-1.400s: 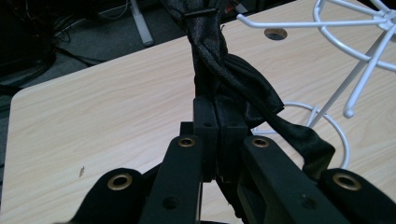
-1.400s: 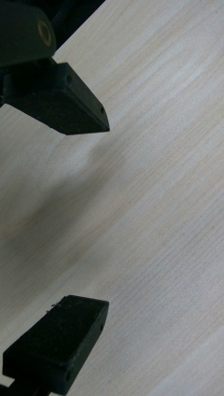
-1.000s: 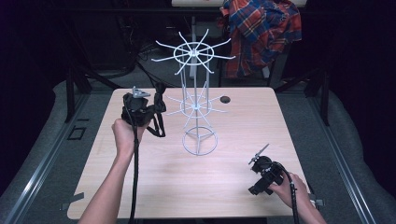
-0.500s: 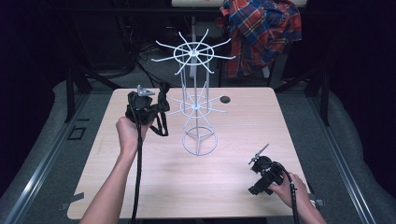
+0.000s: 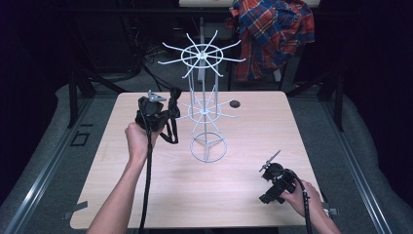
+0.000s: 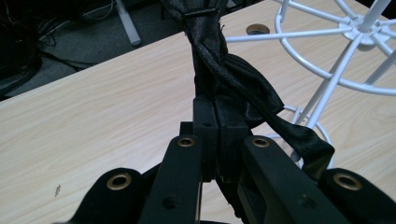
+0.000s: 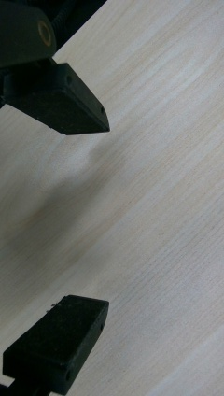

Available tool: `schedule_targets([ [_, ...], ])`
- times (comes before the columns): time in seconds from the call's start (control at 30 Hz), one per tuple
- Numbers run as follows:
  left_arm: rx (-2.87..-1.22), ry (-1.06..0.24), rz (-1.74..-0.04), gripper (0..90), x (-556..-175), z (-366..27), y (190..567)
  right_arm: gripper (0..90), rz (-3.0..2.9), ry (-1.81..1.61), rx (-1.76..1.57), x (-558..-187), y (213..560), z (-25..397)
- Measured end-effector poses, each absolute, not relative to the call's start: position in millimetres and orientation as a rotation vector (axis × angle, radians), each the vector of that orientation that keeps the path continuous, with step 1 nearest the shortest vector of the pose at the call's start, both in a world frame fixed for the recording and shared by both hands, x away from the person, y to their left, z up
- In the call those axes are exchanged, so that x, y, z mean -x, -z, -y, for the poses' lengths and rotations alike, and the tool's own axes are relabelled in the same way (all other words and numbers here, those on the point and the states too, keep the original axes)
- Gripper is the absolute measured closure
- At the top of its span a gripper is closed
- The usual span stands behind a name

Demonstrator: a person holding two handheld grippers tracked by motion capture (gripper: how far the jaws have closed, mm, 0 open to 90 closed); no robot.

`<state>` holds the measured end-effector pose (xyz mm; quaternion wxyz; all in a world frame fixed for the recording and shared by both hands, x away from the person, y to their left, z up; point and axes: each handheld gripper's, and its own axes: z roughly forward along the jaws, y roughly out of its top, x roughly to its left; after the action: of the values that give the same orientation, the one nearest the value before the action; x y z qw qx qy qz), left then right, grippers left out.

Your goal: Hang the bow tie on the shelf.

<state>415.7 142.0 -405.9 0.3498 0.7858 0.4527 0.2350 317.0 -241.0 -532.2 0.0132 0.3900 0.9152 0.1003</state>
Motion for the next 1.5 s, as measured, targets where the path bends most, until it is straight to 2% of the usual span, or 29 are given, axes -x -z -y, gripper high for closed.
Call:
schedule_targets([
  [1.5,-2.054,-0.518,-1.229,88.5,-407.4,-148.4,458.5,11.6,-2.852,-0.299,-1.204,-316.1,531.1,242.1],
])
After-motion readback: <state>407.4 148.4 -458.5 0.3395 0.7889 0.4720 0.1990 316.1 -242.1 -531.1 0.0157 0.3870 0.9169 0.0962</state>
